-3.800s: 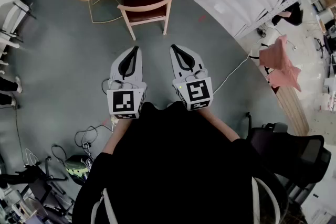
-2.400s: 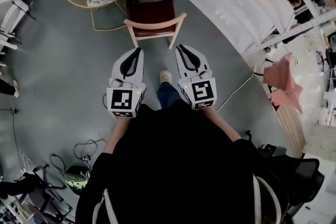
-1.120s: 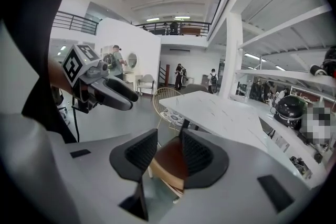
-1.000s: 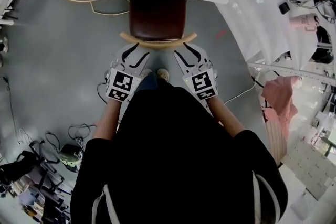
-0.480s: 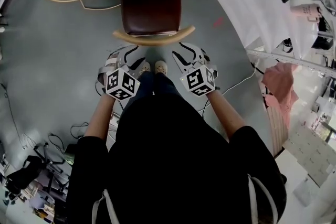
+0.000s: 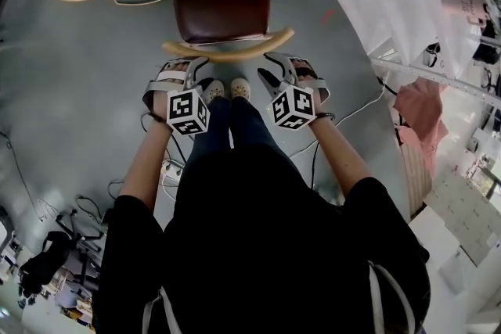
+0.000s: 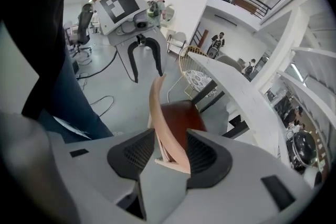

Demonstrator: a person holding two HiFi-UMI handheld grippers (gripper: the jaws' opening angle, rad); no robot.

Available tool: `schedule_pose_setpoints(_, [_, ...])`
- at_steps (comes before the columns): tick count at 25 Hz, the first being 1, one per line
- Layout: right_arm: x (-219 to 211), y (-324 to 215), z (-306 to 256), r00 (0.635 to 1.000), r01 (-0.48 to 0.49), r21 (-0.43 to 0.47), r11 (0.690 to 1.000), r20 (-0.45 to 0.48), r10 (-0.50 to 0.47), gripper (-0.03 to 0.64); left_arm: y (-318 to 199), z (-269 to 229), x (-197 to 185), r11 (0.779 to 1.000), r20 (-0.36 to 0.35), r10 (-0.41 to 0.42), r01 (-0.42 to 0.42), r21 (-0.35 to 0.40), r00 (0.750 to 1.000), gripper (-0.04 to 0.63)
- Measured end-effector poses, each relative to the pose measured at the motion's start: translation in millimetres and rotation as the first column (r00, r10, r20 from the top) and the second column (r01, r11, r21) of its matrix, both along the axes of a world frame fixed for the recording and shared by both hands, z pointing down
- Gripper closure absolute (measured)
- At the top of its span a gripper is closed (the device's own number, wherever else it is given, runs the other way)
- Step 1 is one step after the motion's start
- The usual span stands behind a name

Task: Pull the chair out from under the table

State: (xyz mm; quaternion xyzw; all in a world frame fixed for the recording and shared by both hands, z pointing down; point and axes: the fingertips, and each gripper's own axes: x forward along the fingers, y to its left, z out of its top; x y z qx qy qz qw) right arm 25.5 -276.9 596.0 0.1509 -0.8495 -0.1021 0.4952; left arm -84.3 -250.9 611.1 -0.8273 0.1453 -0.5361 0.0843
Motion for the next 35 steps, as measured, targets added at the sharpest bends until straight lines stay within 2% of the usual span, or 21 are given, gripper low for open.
schedule_pose_setpoints(4, [3.3, -6.6, 23.9, 0.989, 0.089, 0.017, 0.996, -0.122, -0.086, 0.453, -8.5, 19.5, -3.1, 0.999, 0.057, 0.055, -0.054, -0.006, 0.997, 0.344])
schedule_pose_setpoints(10, [6.0, -21.2, 56.8, 0.943, 0.208, 0.015, 0.978, -0.269, -0.196, 0.434, -18.9, 48.8, -8.5, 0.994, 0.118, 0.098, -0.092, -0.052, 0.988, 0.331])
schedule_pose_setpoints(12, [6.5, -27.1, 67.0, 0.922, 0.245, 0.01, 0.97, -0.313, -0.229, 0.431, -21.5, 58.6, -12.1, 0.991, 0.15, 0.122, -0.113, -0.07, 0.981, 0.325])
schedule_pose_setpoints(16, [11.3, -39.4, 89.3, 0.855, 0.337, -0.006, 0.942, -0.416, -0.308, 0.423, -29.6, 74.9, -15.7, 0.985, 0.193, 0.155, -0.137, -0.102, 0.969, 0.322])
schedule_pose_setpoints(22, [12.2, -40.8, 114.9, 0.784, 0.41, -0.08, 0.908, -0.478, -0.396, 0.423, -31.7, 99.6, -23.3, 0.973, 0.285, 0.208, -0.169, -0.156, 0.935, 0.322])
schedule_pose_setpoints(25, [16.3, -40.0, 126.7, 0.766, 0.402, -0.126, 0.907, -0.496, -0.409, 0.423, -28.8, 113.1, -26.5, 0.965, 0.323, 0.23, -0.172, -0.198, 0.918, 0.322])
schedule_pose_setpoints(28, [17.2, -43.8, 132.6, 0.748, 0.409, -0.113, 0.906, -0.528, -0.403, 0.425, -25.0, 123.6, -33.1, 0.961, 0.367, 0.243, -0.17, -0.22, 0.898, 0.31])
schedule_pose_setpoints(31, [15.9, -47.7, 133.4, 0.728, 0.424, -0.088, 0.901, -0.559, -0.397, 0.463, -30.6, 126.5, -36.4, 0.969, 0.42, 0.24, -0.188, -0.163, 0.875, 0.379])
schedule_pose_setpoints(33, [15.5, -47.4, 134.0, 0.72, 0.429, -0.085, 0.899, -0.57, -0.397, 0.469, -35.2, 127.2, -37.0, 0.973, 0.44, 0.227, -0.181, -0.144, 0.869, 0.457])
schedule_pose_setpoints(35, [15.4, -45.7, 134.7, 0.715, 0.429, -0.086, 0.899, -0.577, -0.396, 0.472, -34.7, 128.2, -37.8, 0.972, 0.455, 0.229, -0.174, -0.159, 0.86, 0.46])
